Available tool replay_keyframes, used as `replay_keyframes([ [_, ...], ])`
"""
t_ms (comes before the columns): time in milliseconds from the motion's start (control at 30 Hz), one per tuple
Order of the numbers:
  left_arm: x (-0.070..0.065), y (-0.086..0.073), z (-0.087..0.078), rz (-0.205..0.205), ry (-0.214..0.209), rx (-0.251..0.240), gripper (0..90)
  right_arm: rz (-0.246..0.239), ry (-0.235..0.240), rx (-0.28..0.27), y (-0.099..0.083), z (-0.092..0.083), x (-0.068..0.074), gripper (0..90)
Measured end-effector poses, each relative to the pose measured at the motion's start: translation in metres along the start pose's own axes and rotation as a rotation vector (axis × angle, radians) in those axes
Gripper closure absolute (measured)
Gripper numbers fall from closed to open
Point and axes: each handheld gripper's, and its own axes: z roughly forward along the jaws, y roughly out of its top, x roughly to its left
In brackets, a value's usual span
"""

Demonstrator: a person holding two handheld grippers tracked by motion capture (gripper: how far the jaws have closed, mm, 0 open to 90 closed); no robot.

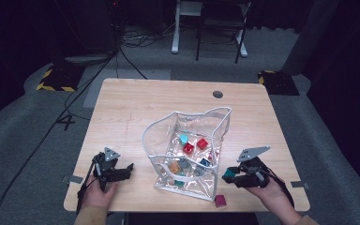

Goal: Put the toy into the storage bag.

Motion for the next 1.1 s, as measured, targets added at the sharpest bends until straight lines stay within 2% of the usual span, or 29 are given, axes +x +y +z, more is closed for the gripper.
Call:
replay_keyframes([
  [233,0.0,0.0,0.0,-0.001,0.0,0.0,15.2,-0.01,0.013,-0.037,0.021,-0.028,-0.001,58.6],
  [667,0.0,0.0,0.0,0.0,0.0,0.0,15.2,-0.077,0.014,-0.091,0.07,-0.076,0.006,58.6],
  [800,0.0,0.0,0.0,0.0,0.0,0.0,15.2,-0.085,0.019,-0.109,0.083,-0.086,0.008,58.6],
  [1100,0.0,0.0,0.0,0.0,0.0,0.0,15.2,-0.1,0.03,-0.138,0.107,-0.098,0.007,58.6],
])
